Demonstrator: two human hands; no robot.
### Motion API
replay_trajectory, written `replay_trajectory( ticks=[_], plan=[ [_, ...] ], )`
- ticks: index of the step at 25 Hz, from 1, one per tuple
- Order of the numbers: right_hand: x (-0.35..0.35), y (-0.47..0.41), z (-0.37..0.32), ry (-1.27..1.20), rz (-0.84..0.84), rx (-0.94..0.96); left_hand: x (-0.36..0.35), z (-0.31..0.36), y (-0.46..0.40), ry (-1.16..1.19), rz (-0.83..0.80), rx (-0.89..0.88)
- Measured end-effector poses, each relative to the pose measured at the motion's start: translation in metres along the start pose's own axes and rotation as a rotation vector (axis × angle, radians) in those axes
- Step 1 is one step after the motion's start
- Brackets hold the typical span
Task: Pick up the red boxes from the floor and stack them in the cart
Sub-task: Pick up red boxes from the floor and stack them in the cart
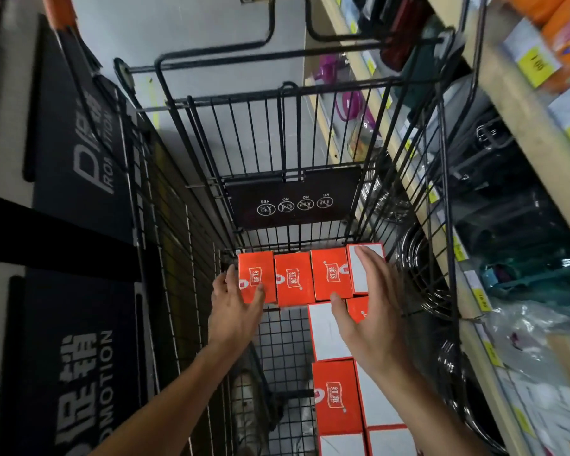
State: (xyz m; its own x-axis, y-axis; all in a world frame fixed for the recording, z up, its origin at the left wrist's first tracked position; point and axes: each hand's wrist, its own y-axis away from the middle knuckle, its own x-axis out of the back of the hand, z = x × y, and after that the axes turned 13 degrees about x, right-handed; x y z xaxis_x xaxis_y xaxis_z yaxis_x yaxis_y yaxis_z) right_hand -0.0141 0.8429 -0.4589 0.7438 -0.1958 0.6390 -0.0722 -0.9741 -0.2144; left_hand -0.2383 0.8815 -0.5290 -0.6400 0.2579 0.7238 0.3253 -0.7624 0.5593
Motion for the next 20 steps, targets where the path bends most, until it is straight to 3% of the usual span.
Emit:
replay_trajectory(
  ticks=[4,9,15,20],
  plan=[
    [0.050,-0.043,-0.052,-0.052,-0.092,0.008,0.101,0.065,0.043,0.019,0.004,-0.355],
    [0.134,-0.093,-0.123,0.070,-0.216,0.142,0.249,0.153,0.105,-0.311,0.078,-0.734],
    [0.235,-0.120,-0.213,0.264,-0.186,0.323,0.368,0.203,0.202,-0.375,0.313,-0.934],
    [0.297,-0.107,-0.271,0.402,-0.087,0.385,0.409,0.215,0.261,-0.363,0.369,-1.115]
  ],
)
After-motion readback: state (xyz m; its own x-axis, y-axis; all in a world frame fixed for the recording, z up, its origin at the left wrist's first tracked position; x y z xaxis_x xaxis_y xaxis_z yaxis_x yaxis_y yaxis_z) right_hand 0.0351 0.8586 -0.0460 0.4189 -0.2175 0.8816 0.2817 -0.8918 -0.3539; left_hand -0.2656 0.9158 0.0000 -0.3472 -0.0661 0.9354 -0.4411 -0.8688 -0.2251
